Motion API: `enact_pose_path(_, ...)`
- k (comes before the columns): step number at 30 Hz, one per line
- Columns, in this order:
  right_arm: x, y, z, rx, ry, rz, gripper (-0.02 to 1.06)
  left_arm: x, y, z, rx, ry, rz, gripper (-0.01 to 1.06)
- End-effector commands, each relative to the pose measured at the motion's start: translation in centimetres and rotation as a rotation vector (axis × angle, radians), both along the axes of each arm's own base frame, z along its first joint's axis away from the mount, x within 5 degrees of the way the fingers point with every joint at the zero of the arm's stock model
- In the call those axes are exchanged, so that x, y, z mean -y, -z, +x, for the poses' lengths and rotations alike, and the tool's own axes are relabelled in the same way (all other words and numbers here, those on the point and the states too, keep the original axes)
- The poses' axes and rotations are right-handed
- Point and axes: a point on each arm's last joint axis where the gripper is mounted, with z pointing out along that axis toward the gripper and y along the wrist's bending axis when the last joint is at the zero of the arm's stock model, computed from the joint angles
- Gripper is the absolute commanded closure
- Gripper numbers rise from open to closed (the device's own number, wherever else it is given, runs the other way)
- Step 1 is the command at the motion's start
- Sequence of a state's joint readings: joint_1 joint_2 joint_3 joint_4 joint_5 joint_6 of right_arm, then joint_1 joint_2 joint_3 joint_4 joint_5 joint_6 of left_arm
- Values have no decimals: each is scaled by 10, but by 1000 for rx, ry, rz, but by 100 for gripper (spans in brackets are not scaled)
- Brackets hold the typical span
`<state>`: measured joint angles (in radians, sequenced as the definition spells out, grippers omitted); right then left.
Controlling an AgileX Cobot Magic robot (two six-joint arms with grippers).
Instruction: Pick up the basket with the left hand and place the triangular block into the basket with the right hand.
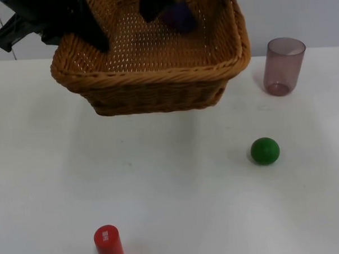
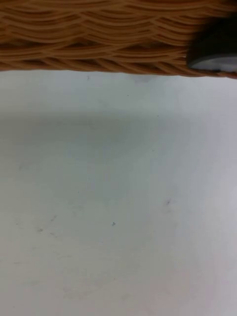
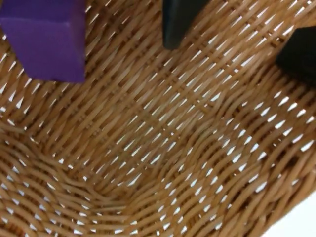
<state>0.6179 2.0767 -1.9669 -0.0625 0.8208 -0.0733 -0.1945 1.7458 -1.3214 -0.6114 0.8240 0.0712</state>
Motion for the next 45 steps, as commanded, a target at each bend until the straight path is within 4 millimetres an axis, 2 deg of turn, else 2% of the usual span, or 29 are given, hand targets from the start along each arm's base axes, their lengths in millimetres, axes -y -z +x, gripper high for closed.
enact_pose_path(1, 2, -18, -7, 36, -17, 9, 10, 3, -9, -2, 20, -17, -36, 105)
enact_pose_path(3, 8, -40, -14, 83, -21, 30, 11, 3, -9, -2, 20, -17, -36, 105)
enact_pose_path(4, 8, -40, -14, 83, -21, 30, 11, 3, -9, -2, 20, -17, -36, 105)
enact_pose_path(5, 11, -52, -18, 113, -20, 35, 11, 3, -9, -2, 20, -17, -36, 105)
enact_pose_path(9, 38, -115, -46, 267, -5, 45, 11, 3, -8, -2, 20, -16, -32, 105)
enact_pose_path(10, 38, -115, -46, 267, -5, 45, 11, 3, -8, -2, 20, -16, -32, 105)
enact_pose_path(14, 87, -190, -91, 461, 89, 77, 11, 3, -8, -2, 20, -16, -32, 105)
enact_pose_path(15, 87, -190, -91, 461, 89, 77, 11, 3, -8, -2, 20, -16, -32, 105)
enact_pose_path(17, 111, -214, -106, 505, 140, 137, 11, 3, -8, -2, 20, -16, -32, 105)
enact_pose_path(20, 161, -246, -130, 566, 248, 217, 11, 3, -8, -2, 24, -10, -30, 105)
enact_pose_path(21, 161, -246, -130, 566, 248, 217, 11, 3, -8, -2, 24, -10, -30, 105)
enact_pose_path(22, 179, -254, -136, 584, 294, 233, 11, 3, -8, -2, 24, -10, -30, 105)
enact_pose_path(23, 189, -257, -139, 590, 322, 232, 11, 3, -8, -2, 24, -9, -29, 105)
enact_pose_path(24, 215, -263, -147, 599, 406, 226, 11, 2, -9, -2, 26, -11, -29, 105)
enact_pose_path(27, 248, -259, -154, 586, 519, 203, 11, 2, -9, -2, 31, -10, -28, 105)
enact_pose_path(28, 248, -259, -154, 586, 519, 203, 11, 2, -9, -2, 31, -10, -28, 105)
enact_pose_path(29, 258, -256, -157, 576, 548, 198, 11, 2, -9, -2, 34, -5, -26, 105)
enact_pose_path(33, 283, -223, -166, 541, 579, 269, 11, 2, -9, -2, 42, 6, -20, 105)
enact_pose_path(34, 283, -223, -166, 541, 579, 269, 11, 2, -9, -2, 42, 6, -20, 105)
enact_pose_path(35, 291, -205, -168, 527, 603, 301, 11, 2, -9, -2, 42, 6, -20, 105)
enact_pose_path(37, 300, -186, -172, 516, 650, 332, 11, 2, -9, -2, 42, 7, -18, 105)
enact_pose_path(38, 300, -186, -172, 516, 650, 332, 11, 2, -9, -2, 42, 7, -18, 105)
enact_pose_path(42, 303, -152, -172, 431, 651, 282, 11, 0, -8, -1, 56, 12, 14, 105)
enact_pose_path(45, 303, -147, -171, 411, 652, 282, 11, -3, -7, 0, 65, -5, 44, 105)
